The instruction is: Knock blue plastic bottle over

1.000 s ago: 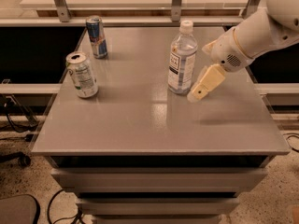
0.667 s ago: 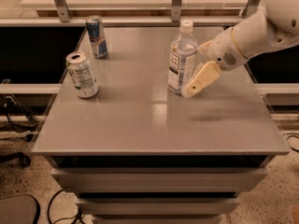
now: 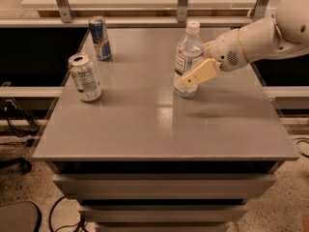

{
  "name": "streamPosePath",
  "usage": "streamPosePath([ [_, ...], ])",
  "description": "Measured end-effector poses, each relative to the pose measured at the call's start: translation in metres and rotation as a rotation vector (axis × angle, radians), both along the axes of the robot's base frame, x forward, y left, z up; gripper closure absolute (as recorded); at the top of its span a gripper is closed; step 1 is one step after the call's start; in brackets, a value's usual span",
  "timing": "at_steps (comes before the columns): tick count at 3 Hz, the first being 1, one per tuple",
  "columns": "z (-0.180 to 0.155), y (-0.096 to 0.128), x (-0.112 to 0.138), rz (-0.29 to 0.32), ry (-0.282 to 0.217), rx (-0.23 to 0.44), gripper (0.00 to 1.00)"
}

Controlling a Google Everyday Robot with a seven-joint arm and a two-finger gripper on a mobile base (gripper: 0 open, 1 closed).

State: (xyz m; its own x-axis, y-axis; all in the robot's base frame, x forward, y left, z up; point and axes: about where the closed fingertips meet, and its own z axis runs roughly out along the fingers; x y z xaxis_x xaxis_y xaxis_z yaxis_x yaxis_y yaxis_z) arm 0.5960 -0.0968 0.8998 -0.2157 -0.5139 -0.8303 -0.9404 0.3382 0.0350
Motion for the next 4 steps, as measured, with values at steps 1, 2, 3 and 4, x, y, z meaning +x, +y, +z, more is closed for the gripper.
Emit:
streamPosePath([
  [1,0.006,0.01,0.002,0.022,0.002,0.065,0.4],
  [2,0.009,0.012,0.003,0.036,-0.003,0.082,0.63],
  [3,0.015,0.009,0.005,0.054,-0.044,0.038,0.87],
  [4,0.026,0.007,0.006,0.112,-0.141,-0.089,1.0],
])
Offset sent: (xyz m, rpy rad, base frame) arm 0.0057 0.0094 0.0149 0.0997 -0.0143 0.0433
